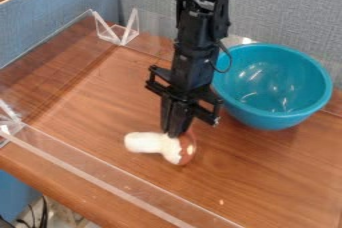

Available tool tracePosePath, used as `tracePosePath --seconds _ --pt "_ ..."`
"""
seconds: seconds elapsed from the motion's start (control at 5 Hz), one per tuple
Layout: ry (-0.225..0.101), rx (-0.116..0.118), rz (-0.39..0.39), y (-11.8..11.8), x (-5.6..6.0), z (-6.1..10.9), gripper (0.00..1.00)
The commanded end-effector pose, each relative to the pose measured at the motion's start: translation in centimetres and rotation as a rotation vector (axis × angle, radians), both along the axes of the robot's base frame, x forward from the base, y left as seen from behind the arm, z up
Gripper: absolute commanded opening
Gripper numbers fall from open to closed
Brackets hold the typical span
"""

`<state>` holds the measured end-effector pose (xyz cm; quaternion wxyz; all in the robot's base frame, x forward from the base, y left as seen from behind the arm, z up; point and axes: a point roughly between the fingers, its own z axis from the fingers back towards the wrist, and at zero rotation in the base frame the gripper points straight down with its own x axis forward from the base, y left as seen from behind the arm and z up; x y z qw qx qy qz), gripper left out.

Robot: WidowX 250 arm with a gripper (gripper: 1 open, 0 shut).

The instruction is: Put the mushroom in the blue bowl

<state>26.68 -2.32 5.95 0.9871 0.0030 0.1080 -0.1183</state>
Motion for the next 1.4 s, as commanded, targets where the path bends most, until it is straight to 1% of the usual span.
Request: tracePosePath --seconds 0.0,0.2,0.4,0.6,0.8,1.0,1.2 --pt "-0.047 0.014 0.012 -0.9 0.2 0.8 1.00" --pt "-0.050 0.033 0.000 -2.3 0.3 0.8 0.00" --pt "-0.036 0.052 -0.026 -1.7 0.6 0.0 0.00" --pt "-0.031 0.063 -0.050 -1.1 0.7 -0.5 0.00" --pt "-0.025 0.072 -0.036 -0.7 1.4 -1.2 1.00" --pt "-0.028 0.079 -0.028 -0.3 2.3 -1.3 0.00" --pt "-0.027 0.087 0.020 -0.4 2.7 -1.1 0.00"
